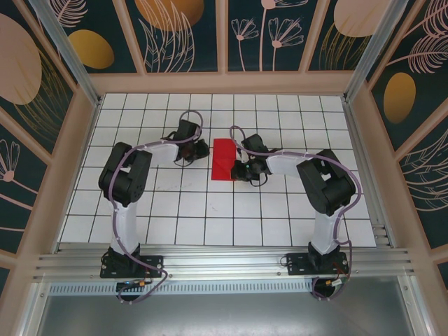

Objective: Fold a paper plane with a square sheet of paper (pick it up from the middle)

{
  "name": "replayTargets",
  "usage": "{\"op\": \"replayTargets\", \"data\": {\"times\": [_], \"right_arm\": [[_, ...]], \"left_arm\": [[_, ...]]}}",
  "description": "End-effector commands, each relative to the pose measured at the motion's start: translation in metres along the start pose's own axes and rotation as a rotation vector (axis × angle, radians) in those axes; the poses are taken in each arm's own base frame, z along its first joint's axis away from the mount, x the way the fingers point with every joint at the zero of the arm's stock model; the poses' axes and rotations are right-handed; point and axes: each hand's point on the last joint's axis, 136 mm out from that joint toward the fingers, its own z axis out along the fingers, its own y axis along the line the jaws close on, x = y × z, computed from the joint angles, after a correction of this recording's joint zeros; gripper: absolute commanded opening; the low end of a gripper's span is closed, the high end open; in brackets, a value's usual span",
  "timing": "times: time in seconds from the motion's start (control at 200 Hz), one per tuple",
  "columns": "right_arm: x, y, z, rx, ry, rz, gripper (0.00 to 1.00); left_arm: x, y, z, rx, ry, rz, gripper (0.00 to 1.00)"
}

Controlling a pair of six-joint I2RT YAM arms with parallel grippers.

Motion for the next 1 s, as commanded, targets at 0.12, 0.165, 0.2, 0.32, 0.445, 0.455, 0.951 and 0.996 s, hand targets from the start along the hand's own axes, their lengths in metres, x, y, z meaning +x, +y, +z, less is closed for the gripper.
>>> {"op": "replayTargets", "data": {"times": [0.12,0.165,0.2,0.32,0.445,0.455,0.951,0.996], "right_arm": [[0.051,-0.057,0.006,0.189,0.153,0.089,0.11],[0.051,-0.055,0.006,0.182,0.152,0.088,0.11],[0.051,-0.055,0.007,0.180,0.152,0.089,0.11],[0.050,-0.051,0.006,0.156,0.149,0.087,0.11],[0.047,-0.046,0.006,0.135,0.142,0.084,0.11],[0.048,-0.046,0.006,0.135,0.143,0.085,0.11],[0.044,-0.040,0.006,0.107,0.137,0.080,0.11],[0.042,-0.037,0.005,0.099,0.131,0.077,0.11]], "left_arm": [[-0.033,0.000,-0.036,-0.003,-0.100,0.053,0.19],[-0.029,-0.010,-0.044,0.057,-0.100,0.050,0.20],[-0.025,-0.018,-0.049,0.104,-0.097,0.044,0.20],[0.001,-0.044,-0.057,0.233,-0.055,0.045,0.21],[0.032,-0.064,-0.051,0.311,0.015,0.052,0.20],[0.034,-0.066,-0.050,0.315,0.021,0.055,0.19],[0.062,-0.062,0.000,0.241,0.117,0.054,0.15],[0.062,-0.057,0.003,0.217,0.117,0.050,0.15]]}}
